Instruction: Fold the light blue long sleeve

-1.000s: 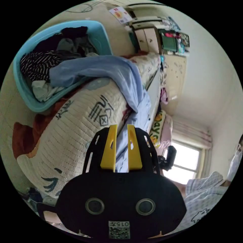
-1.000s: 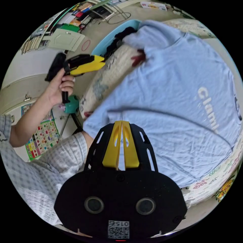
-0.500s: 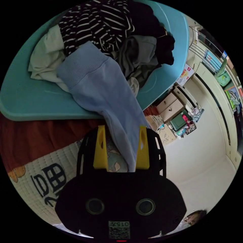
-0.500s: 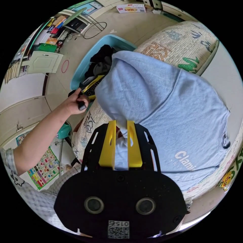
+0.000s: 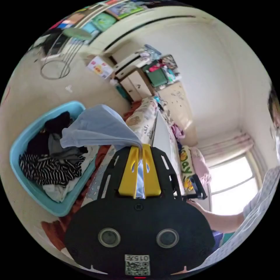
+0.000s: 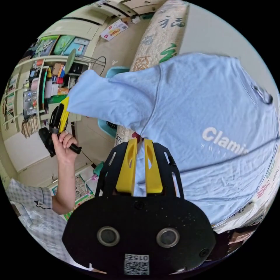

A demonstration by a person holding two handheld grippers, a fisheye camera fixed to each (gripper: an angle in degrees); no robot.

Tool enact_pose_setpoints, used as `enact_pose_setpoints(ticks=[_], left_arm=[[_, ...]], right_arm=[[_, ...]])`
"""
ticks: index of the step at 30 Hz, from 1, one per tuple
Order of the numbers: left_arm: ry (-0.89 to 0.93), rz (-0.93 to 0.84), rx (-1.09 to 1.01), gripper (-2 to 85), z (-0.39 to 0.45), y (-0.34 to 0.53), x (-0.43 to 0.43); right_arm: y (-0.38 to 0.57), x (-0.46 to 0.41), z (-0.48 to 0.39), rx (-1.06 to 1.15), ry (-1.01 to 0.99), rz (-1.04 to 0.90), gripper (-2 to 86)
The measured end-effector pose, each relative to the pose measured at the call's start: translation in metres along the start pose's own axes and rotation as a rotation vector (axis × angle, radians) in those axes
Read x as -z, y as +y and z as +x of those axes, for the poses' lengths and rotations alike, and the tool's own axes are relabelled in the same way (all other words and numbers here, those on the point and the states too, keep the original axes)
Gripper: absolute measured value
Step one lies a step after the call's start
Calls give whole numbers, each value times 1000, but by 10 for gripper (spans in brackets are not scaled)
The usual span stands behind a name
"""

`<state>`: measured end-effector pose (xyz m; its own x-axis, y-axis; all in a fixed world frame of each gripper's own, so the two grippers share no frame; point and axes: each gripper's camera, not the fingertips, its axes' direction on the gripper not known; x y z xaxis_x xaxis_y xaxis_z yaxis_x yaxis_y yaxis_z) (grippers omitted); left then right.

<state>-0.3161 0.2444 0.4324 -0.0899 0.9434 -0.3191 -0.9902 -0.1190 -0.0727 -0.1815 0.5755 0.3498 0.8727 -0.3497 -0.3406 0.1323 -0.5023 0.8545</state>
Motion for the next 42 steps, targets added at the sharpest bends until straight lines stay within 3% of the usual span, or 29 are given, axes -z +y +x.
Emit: enact_pose_setpoints(ticks=[5,9,11,12,15,22,27,31,37,42], left_arm=[[12,-234,-755,18,206,97,-33],[8,-587,-835,40,232,215,-104],[-130,-841,-702,54,210,267,-151],[-138,-872,-654,56,205,274,-157],[-136,-839,-530,57,201,291,-158],[-297,-837,-643,61,248,318,-166],[-349,-812,-611,62,263,326,-166],[-383,-792,-587,62,272,329,-164],[-405,-759,-546,64,276,328,-158],[-352,-725,-396,71,268,313,-144]], right_arm=[[69,111,63,-153,-44,152,53],[136,160,138,-377,-21,196,54],[183,188,187,-563,-73,265,59],[193,194,196,-595,-101,292,64],[213,215,218,-596,-278,400,96],[179,241,204,-514,-399,367,180],[136,294,152,-357,-256,388,180],[67,309,101,-261,-86,292,182],[39,320,68,-364,70,246,81],[114,388,80,-306,-261,421,32]])
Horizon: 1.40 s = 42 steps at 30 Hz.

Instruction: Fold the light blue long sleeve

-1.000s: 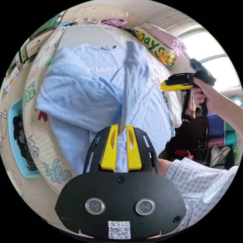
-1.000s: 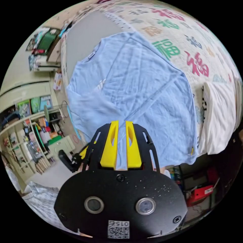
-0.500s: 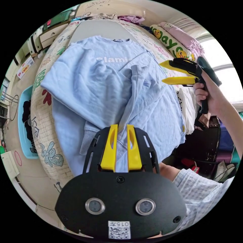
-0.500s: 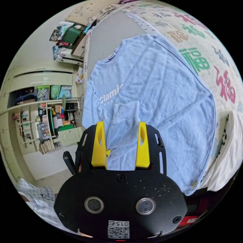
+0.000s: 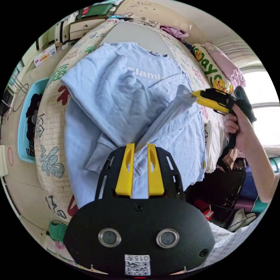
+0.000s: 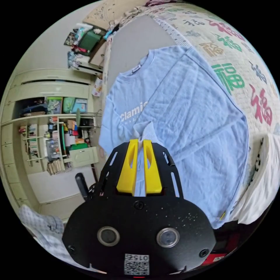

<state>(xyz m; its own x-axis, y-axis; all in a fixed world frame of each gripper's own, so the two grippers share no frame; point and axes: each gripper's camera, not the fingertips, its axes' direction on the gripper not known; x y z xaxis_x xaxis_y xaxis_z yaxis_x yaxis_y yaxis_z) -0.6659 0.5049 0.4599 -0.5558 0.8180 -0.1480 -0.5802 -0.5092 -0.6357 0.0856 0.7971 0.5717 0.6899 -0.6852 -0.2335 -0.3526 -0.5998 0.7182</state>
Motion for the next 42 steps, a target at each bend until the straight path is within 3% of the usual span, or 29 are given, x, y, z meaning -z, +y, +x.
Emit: enact_pose_setpoints(ticks=[3,7,10,12,14,17,22,26,33,36,38,42], left_arm=[[150,59,109,72,-19,5,15],[362,93,204,71,-42,12,31],[356,64,279,68,-60,16,40],[293,-25,342,57,-71,15,40],[234,-96,385,36,-80,11,47],[303,-129,484,18,-77,-1,76],[465,16,404,5,-32,-50,163],[349,81,364,-4,-13,-84,224],[484,227,428,-8,-49,-65,258],[406,294,476,-8,-60,-55,271],[335,270,508,-8,-63,-58,270],[396,231,493,-7,-65,-57,266]], right_arm=[[58,61,14,-45,-53,16,13],[141,89,31,-139,49,-85,-1],[166,87,49,-273,150,-144,-4],[165,90,53,-341,83,-122,-4],[144,87,39,-326,72,-124,-5],[109,73,5,-235,126,-182,-5],[80,54,-41,-130,106,-211,-5],[82,40,-48,-156,80,-233,-5],[88,31,-34,-236,52,-234,-4],[82,24,-31,-236,59,-247,-4],[76,18,-34,-206,71,-257,-4],[71,9,-35,-170,93,-275,-4]])
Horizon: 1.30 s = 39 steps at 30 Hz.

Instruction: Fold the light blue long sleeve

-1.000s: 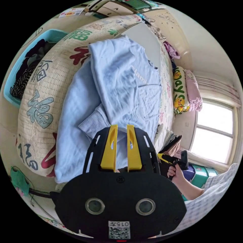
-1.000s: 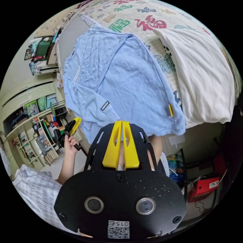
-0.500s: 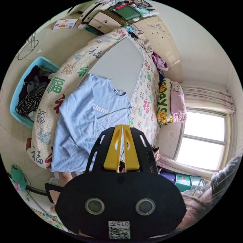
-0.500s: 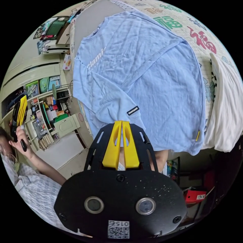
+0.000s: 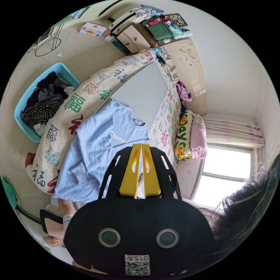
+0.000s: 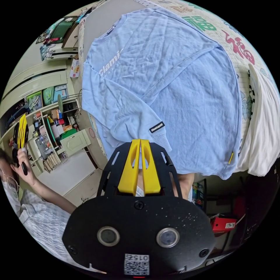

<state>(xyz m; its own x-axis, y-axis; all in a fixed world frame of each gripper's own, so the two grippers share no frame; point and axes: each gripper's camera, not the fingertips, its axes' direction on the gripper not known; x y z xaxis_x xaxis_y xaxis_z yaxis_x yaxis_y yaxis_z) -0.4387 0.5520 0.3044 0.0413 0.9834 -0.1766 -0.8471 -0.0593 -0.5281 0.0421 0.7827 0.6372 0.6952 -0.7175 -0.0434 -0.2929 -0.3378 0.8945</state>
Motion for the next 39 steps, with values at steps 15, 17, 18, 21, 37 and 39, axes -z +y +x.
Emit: enact_pose_setpoints(ticks=[15,17,18,21,37,39], left_arm=[[3,-44,128,-9,-31,27,-2],[-8,-58,109,-9,-26,31,-1],[-13,-55,103,-9,-25,31,0],[23,-33,65,-9,-21,34,3],[161,17,66,-8,-64,34,6],[211,36,59,-8,-83,30,6]], right_arm=[[-14,-43,57,-19,-20,-22,-4],[-17,-52,72,-34,-37,-26,-4],[-18,-54,75,-36,-42,-28,-4],[-21,-64,88,-23,-54,-31,-4],[-45,-108,162,54,-4,0,-4],[-50,-112,166,72,-1,10,-3]])
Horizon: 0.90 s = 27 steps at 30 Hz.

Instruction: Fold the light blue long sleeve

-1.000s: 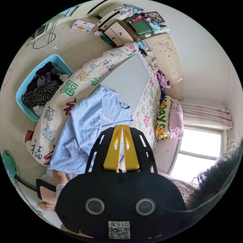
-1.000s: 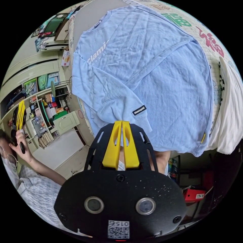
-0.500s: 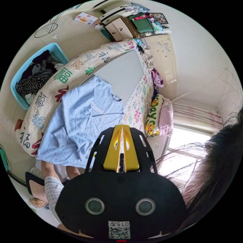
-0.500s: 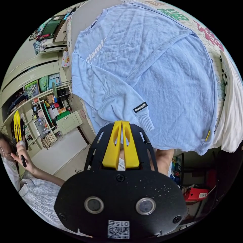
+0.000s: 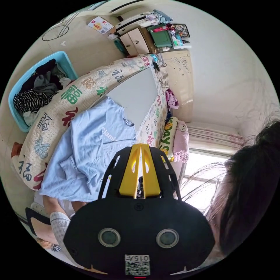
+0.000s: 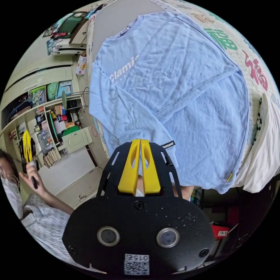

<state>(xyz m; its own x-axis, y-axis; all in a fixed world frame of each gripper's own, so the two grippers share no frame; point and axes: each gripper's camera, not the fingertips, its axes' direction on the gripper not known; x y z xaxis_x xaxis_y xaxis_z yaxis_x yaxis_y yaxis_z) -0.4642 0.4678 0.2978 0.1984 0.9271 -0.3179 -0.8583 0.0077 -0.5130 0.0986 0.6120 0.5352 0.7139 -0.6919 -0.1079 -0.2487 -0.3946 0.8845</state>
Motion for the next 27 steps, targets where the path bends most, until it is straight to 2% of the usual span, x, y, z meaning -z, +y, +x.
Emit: enact_pose_setpoints(ticks=[7,11,16,19,23,27], left_arm=[[84,129,-93,-8,-136,-23,1],[-21,122,-25,-3,-194,-27,-21],[37,41,97,40,-241,-36,-69],[118,56,168,66,-255,-41,-89],[54,47,167,74,-256,-50,-106],[86,37,158,55,-257,-52,-120]], right_arm=[[-60,-13,-34,347,28,82,7],[-133,-43,-67,505,51,45,47],[-217,-101,-91,559,77,-45,107],[-253,-139,-96,544,111,-83,113],[-275,-178,-100,545,234,-132,78],[-276,-194,-107,588,274,-187,37]])
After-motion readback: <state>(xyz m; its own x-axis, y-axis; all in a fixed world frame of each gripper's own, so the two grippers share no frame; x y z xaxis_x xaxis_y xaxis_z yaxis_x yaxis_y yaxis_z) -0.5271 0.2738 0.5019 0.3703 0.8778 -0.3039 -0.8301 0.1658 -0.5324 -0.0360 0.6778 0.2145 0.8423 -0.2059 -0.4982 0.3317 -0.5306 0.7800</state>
